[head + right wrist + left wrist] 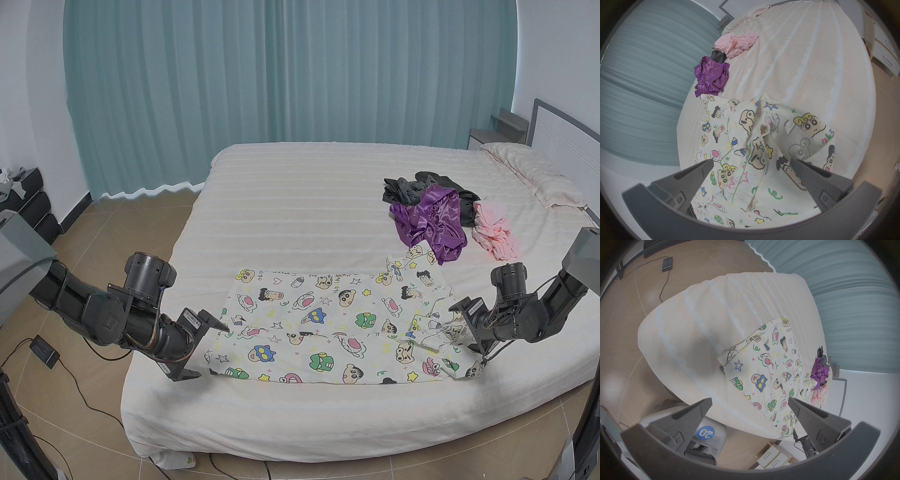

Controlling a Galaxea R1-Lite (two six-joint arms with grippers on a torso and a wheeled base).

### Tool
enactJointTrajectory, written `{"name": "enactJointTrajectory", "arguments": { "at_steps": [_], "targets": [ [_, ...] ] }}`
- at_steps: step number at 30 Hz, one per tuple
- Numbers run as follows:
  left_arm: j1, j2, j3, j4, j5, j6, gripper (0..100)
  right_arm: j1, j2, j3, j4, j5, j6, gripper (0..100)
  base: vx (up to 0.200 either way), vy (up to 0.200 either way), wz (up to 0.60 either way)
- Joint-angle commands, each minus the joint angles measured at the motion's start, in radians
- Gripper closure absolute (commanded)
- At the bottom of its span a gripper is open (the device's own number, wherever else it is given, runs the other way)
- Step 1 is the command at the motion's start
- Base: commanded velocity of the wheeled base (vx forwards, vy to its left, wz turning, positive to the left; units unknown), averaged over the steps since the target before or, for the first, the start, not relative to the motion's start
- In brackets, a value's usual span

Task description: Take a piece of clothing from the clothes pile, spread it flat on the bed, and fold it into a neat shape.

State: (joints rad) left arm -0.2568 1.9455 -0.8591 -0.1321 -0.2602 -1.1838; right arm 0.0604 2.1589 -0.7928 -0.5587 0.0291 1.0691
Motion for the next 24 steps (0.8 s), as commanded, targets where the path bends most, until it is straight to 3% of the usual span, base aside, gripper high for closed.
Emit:
{"name": "enactJointTrajectory", "arguments": {
  "at_steps": [1, 12, 13, 24],
  "targets": [
    [-0.002, -0.016, 0.006, -0.001, -0.001, 0.0, 0, 0.001, 0.055, -0.026, -0.001, 0.002, 0.002, 0, 0.0, 0.0, 0.0],
    [-0.002, -0.002, 0.012, -0.006, 0.001, 0.0, 0, 0.009, 0.091, -0.108, 0.01, 0.0, 0.002, 0, 0.0, 0.0, 0.0],
    [-0.001, 0.0, 0.012, -0.006, 0.001, 0.0, 0, 0.009, 0.091, -0.102, 0.006, 0.0, 0.0, 100, 0.0, 0.0, 0.0],
    [0.001, 0.0, 0.011, -0.006, 0.003, 0.0, 0, -0.001, 0.052, -0.049, 0.011, -0.006, -0.006, 100, 0.0, 0.0, 0.0]
  ]
}}
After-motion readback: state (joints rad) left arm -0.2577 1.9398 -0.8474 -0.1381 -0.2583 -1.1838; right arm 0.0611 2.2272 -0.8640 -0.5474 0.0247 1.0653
